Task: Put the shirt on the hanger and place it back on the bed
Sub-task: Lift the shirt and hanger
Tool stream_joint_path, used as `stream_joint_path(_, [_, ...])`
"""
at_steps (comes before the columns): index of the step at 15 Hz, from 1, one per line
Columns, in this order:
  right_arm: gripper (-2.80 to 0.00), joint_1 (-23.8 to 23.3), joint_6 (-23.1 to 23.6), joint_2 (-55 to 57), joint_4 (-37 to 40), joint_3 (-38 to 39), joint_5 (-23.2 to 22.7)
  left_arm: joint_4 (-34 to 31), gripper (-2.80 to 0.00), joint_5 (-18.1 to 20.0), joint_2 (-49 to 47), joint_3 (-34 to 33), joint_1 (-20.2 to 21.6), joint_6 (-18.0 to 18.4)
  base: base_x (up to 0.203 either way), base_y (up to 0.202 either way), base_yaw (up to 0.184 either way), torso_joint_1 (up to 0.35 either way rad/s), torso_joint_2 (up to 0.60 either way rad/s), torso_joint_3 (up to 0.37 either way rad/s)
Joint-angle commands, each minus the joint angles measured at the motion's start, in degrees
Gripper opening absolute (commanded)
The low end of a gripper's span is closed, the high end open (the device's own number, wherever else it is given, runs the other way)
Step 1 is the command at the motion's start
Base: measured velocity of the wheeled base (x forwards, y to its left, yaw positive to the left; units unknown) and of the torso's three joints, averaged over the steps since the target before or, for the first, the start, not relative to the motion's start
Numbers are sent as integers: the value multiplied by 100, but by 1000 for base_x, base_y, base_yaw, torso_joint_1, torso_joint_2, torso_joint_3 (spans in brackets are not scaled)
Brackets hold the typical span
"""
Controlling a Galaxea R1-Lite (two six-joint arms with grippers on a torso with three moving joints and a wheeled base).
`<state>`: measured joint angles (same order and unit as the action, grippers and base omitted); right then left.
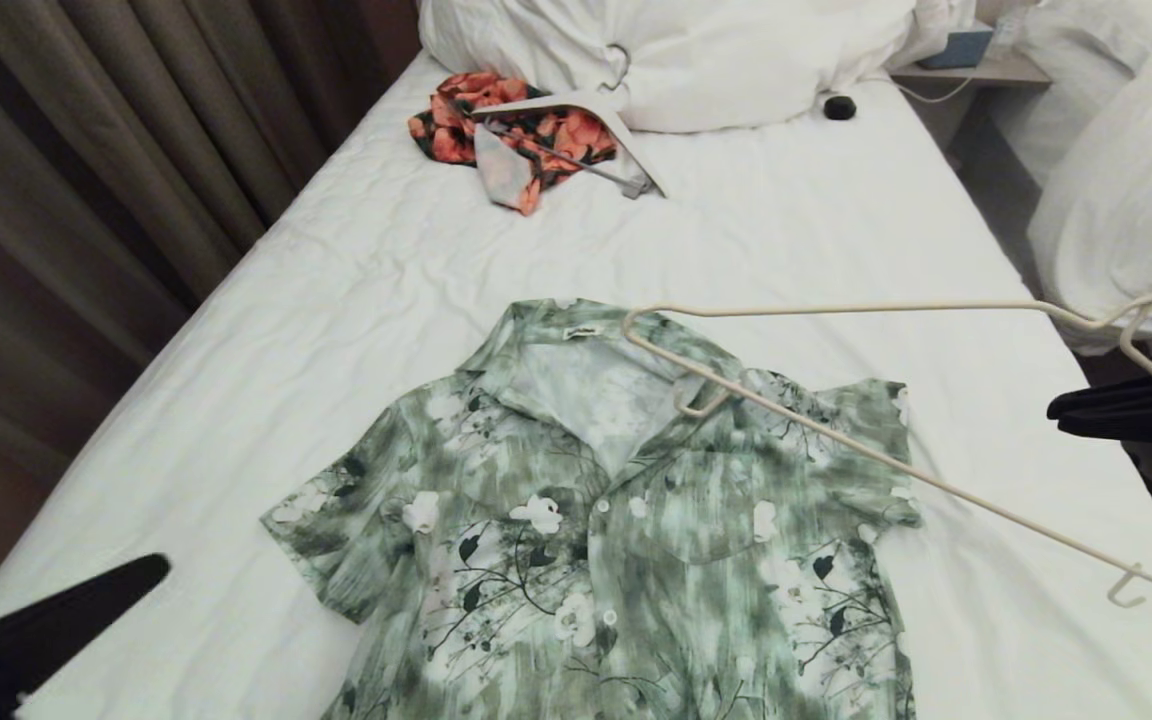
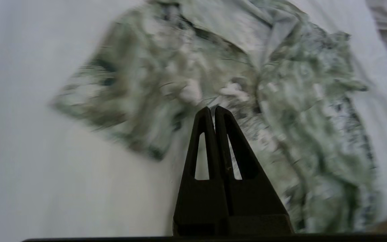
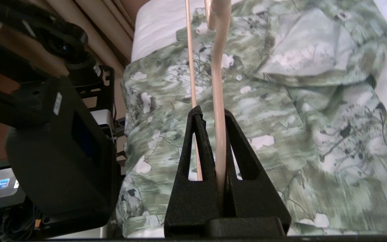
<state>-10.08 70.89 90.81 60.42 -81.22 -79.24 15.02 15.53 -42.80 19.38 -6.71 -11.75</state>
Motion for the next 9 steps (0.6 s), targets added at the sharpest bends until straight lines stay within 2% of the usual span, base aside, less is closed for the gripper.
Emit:
stream_joint_path(1, [-280, -57, 44, 229, 32, -73, -40, 631, -280, -177, -1968, 285, -854, -350, 0, 0, 0, 0, 0, 0])
stream_joint_path(3, [-280, -257, 48, 403, 26, -230, -43, 1435, -280, -680, -3122, 596, -1753, -645, 0, 0, 0, 0, 0, 0])
stream_joint_path(5, [-280, -550, 59, 668, 31, -369, -55, 2104, -280, -1387, -4199, 1086, -2714, -898, 0, 0, 0, 0, 0, 0])
stream_joint_path(7, [-280, -675, 59, 889, 30, -465, -56, 2444, -280, -1871, -4998, 1518, -3251, -1080, 0, 0, 0, 0, 0, 0])
stream_joint_path(9, [-280, -688, 57, 903, 32, -509, -56, 2617, -280, -2084, -5576, 1836, -3413, -1238, 0, 0, 0, 0, 0, 0])
